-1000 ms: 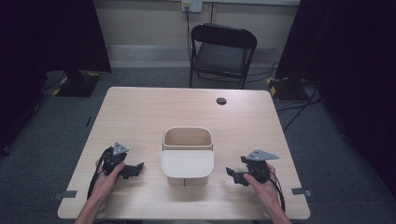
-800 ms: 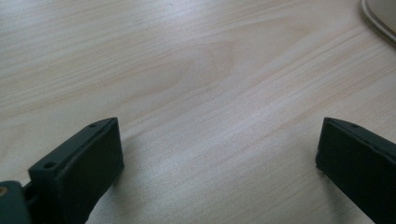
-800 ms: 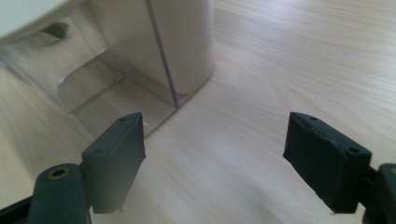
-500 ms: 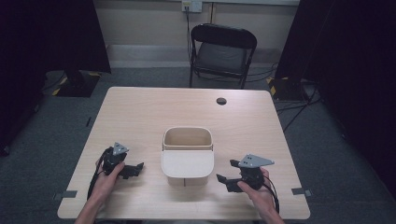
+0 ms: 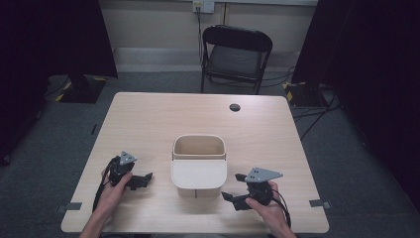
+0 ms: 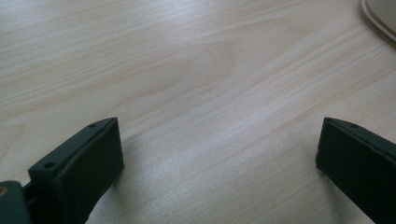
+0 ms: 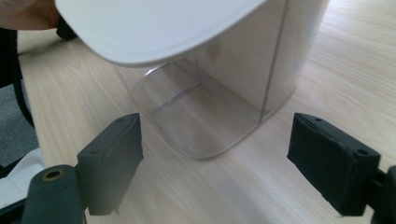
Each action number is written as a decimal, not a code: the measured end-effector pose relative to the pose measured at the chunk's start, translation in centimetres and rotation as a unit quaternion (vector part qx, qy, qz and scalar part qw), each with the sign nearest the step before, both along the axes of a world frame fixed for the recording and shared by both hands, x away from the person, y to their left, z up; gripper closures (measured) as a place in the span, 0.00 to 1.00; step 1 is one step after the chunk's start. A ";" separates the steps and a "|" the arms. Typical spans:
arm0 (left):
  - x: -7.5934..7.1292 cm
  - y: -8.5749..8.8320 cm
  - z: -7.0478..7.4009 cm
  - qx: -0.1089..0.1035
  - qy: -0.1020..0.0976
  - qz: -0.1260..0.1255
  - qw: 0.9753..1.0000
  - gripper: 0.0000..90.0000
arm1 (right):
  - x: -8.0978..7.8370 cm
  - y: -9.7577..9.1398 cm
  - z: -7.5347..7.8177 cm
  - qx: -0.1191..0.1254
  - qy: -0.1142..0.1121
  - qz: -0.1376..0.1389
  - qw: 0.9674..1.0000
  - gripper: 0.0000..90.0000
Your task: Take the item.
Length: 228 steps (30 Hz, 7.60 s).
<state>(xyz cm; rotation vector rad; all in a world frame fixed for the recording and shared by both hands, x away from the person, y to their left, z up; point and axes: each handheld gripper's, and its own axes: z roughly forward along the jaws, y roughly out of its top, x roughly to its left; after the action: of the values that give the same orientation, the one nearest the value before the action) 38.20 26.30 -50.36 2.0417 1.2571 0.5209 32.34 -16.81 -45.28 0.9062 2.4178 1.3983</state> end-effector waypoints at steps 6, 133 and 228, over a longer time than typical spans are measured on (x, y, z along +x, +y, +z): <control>0.0 0.0 0.0 0.001 0.000 0.000 1.000 0.00 | -0.1 0.8 -0.2 0.003 0.000 0.014 1.000 0.19; 0.0 0.1 0.1 0.007 0.002 -0.004 1.000 0.00 | 0.7 1.3 3.1 0.077 -0.056 -0.012 0.995 0.35; 0.0 0.1 0.1 0.006 0.003 -0.004 1.000 0.00 | 2.1 1.8 5.3 0.104 -0.073 -0.010 0.992 0.37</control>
<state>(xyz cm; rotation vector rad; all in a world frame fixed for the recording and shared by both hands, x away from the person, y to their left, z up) 38.18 26.39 -50.31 2.0589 1.2514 0.5218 34.42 -15.00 -40.00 0.8374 2.1815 1.6707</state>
